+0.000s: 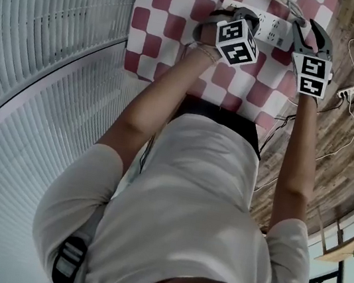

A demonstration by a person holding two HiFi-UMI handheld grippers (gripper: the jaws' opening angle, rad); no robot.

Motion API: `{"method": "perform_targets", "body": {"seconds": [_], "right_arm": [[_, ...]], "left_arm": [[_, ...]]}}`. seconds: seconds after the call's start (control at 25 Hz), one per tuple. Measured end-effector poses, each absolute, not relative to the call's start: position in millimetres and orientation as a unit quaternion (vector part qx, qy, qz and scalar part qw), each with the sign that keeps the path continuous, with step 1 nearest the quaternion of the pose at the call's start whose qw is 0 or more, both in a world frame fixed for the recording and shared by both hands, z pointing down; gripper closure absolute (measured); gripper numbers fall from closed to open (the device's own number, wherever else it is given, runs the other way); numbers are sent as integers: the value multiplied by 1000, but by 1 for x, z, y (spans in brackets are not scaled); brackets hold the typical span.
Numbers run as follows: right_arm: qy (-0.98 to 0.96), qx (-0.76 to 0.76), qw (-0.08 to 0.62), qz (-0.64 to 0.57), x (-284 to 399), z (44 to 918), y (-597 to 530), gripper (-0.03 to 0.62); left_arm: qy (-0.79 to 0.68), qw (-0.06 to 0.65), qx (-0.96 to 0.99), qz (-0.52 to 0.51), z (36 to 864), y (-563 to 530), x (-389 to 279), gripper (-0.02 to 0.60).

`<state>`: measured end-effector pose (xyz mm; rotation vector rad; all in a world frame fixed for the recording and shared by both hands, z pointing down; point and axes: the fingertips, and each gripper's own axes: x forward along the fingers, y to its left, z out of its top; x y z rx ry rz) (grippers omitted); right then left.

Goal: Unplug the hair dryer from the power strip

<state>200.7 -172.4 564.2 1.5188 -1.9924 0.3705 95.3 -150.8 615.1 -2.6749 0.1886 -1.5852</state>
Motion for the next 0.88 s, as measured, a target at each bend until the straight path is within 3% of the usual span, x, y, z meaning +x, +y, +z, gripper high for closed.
{"method": "perform_targets", "body": {"seconds": [0.4,0.88], "right_arm": [[-759,580,268,127,185,506,-154,428],[-771,600,183,112,168,416,-126,454]], "left_arm": [[86,33,-871,-482,604,-157,97,549],[133,-33,-957,-257,463,-136,103,551]]}}
